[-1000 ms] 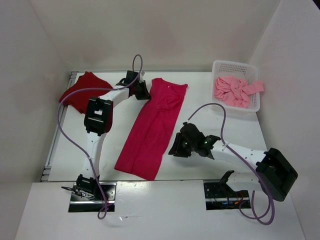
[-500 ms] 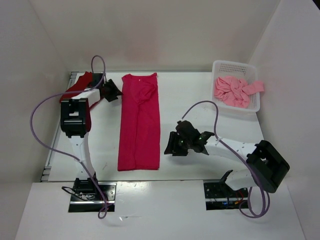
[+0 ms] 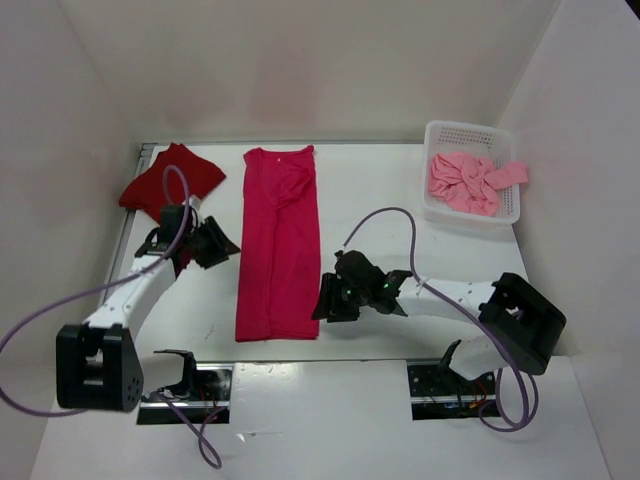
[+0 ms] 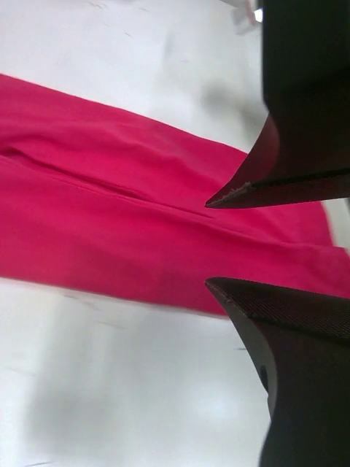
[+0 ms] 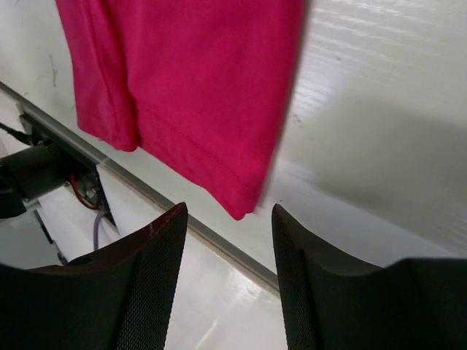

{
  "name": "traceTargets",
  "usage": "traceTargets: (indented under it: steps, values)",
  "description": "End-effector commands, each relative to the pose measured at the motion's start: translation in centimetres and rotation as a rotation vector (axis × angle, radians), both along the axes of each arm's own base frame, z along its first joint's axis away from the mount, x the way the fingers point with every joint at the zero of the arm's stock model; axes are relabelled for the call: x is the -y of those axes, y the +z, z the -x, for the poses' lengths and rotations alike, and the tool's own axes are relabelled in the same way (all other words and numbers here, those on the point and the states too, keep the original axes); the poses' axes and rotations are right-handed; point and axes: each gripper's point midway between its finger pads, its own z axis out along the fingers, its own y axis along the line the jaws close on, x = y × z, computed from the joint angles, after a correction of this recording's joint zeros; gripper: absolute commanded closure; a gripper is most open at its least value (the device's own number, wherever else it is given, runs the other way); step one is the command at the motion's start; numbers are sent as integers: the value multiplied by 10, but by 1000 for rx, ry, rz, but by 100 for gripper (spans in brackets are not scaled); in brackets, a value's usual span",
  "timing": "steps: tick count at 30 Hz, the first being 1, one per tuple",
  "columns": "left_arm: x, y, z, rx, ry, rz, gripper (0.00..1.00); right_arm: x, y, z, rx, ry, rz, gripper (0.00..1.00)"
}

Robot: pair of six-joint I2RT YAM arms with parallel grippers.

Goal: Fold and stack the t-shirts
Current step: Rotate the tshirt 90 degrees

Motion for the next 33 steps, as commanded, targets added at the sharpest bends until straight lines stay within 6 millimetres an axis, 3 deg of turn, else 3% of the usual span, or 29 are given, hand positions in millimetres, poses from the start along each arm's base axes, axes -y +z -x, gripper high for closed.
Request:
traceTargets:
  steps: [1,3,7,13,17,19,22,25,29,33]
  values:
    - [8,-19,59,-176,52,43,50,-13,5,-5,10,-45,-57,45]
    - [21,-27,81,-244,43,109,46,-11,-2,-1,-2,-52,-38,46]
    - [32,-39,104,-315,61,116,46,-11,-20,8,-42,-42,6,50]
    - [37,-48,112,-335,74,60,46,-11,-37,11,-90,-60,24,55]
    - [40,-44,107,-307,53,74,46,-13,-40,0,-55,-81,47,79]
    - [44,-42,106,-302,40,92,49,-3,-44,-6,-56,-103,74,91]
    - [49,-49,117,-322,9,100,49,20,-45,-19,-17,-125,140,97]
    - [64,-53,131,-340,-66,108,49,36,-38,-21,24,-116,164,94]
    - [77,-56,147,-379,-147,65,50,44,-39,-12,15,-91,179,71]
    - [80,-63,163,-428,-180,0,52,39,-31,-5,-4,-88,118,61]
